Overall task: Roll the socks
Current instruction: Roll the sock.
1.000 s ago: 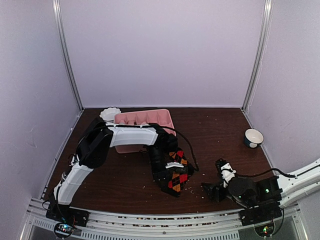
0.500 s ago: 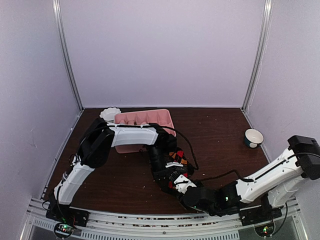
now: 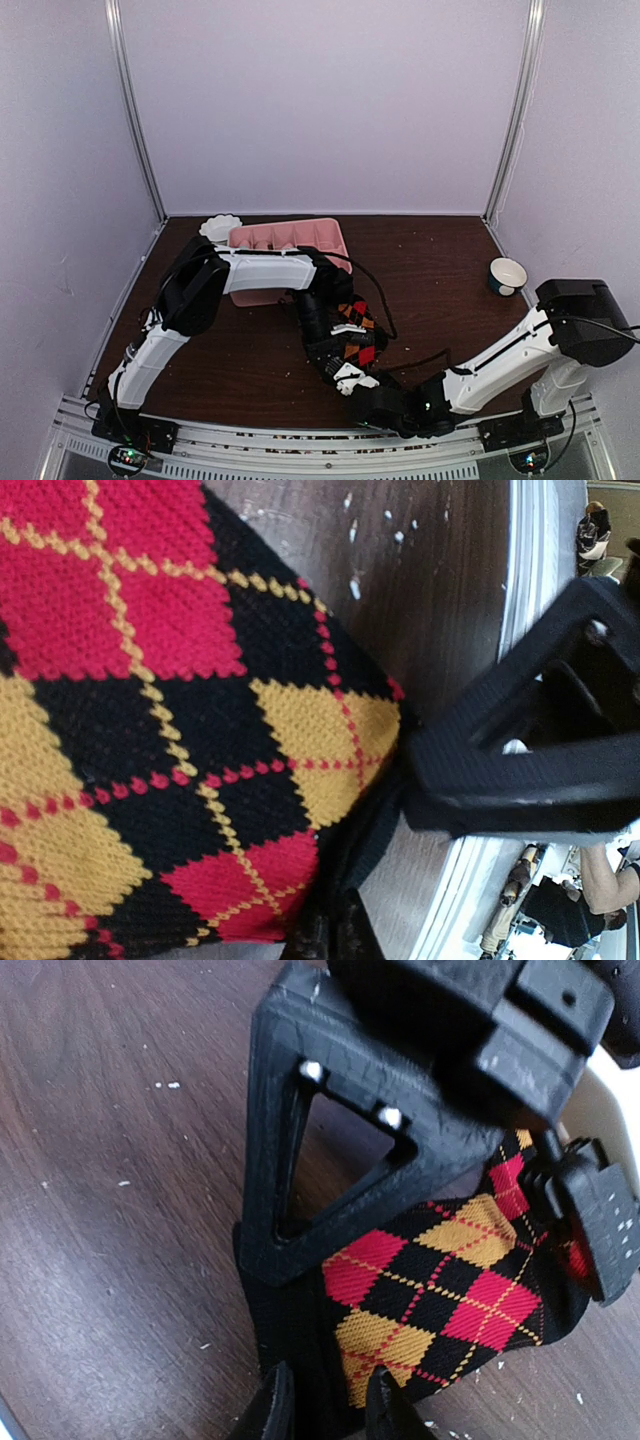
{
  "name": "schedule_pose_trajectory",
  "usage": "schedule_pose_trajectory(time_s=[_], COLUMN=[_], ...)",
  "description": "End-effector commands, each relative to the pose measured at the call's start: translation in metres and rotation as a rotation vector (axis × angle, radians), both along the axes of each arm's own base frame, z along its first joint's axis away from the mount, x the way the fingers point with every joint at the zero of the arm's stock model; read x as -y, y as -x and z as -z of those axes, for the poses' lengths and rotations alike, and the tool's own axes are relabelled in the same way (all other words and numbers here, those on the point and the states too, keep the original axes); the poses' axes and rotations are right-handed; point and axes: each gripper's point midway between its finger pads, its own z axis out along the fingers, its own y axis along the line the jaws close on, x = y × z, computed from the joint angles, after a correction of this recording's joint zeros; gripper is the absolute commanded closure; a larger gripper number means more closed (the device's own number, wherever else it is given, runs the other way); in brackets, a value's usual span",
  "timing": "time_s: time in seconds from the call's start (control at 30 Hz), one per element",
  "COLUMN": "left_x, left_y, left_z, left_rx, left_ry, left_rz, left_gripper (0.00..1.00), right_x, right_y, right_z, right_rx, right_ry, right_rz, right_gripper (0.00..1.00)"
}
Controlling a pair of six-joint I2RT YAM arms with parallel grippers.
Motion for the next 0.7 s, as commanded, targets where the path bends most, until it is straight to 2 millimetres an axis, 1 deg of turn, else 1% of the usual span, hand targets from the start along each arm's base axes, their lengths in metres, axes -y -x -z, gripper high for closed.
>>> schedule_pose_trajectory(time_s=[0.0, 0.2, 0.37, 0.43, 0.47, 0.57, 0.63, 0.67], left_x=[-0.010, -0.011, -0.011, -0.011, -0.011, -0.012, -0.011, -0.011], left_y=[-0.003, -0.002, -0.002, -0.002, -0.002, -0.002, -0.002, -0.002], left_z=[0.030, 0.029, 0.029, 0.030, 0.030, 0.031, 0.031, 0.031], left_rx=[0.023, 0.022, 0.020, 0.020, 0.018, 0.016, 0.015, 0.013], left_ry=[-0.067, -0.068, -0.068, -0.069, -0.070, -0.073, -0.076, -0.079], left_rz=[0.023, 0.029, 0.033, 0.033, 0.033, 0.033, 0.032, 0.031], left_gripper=[1.00, 1.00, 1.00, 1.00, 1.00, 1.00, 1.00, 1.00], right_x=[0.015, 0.029, 0.035, 0.039, 0.042, 0.043, 0.043, 0.043], right_y=[0.000, 0.003, 0.004, 0.003, 0.003, 0.002, 0.001, 0.000], right_z=[0.017, 0.028, 0.026, 0.022, 0.018, -0.002, -0.015, -0.019], right_rx=[-0.039, -0.074, -0.078, -0.061, -0.048, 0.016, 0.063, 0.081], right_ry=[0.026, 0.019, 0.025, 0.027, 0.027, 0.007, 0.013, 0.026], right_rz=[0.042, 0.070, 0.070, 0.069, 0.066, 0.033, 0.008, -0.001], right_gripper=[0.76, 0.78, 0.78, 0.72, 0.66, 0.53, 0.48, 0.47])
